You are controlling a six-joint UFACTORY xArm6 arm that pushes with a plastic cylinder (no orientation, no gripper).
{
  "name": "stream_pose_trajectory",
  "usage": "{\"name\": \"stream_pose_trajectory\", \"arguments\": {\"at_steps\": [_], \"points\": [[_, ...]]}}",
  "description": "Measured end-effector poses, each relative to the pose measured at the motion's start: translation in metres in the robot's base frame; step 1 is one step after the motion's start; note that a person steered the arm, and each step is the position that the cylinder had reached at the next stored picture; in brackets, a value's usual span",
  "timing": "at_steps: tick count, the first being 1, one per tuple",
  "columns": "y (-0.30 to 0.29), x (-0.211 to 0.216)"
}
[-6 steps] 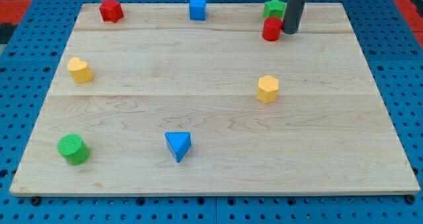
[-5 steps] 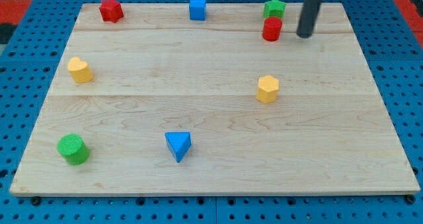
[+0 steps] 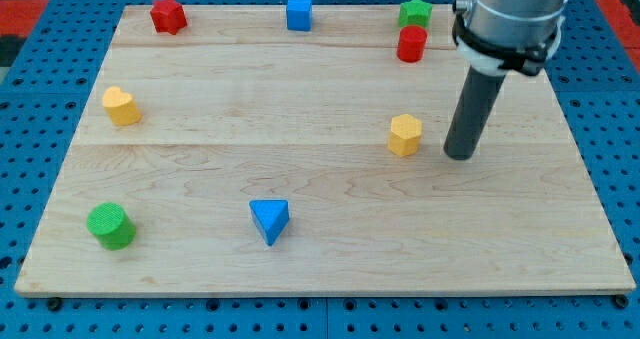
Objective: Move the yellow hexagon to the bottom left side of the red circle
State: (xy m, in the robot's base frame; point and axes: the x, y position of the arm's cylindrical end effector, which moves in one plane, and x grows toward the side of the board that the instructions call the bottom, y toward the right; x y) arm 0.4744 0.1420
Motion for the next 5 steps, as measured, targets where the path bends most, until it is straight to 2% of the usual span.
{"name": "stream_pose_trajectory", "arguments": {"at_steps": [1,2,3,5], "points": [[-0.05,-0.004],[-0.057,-0.049],[-0.056,-0.075],[-0.06,-0.098]]}}
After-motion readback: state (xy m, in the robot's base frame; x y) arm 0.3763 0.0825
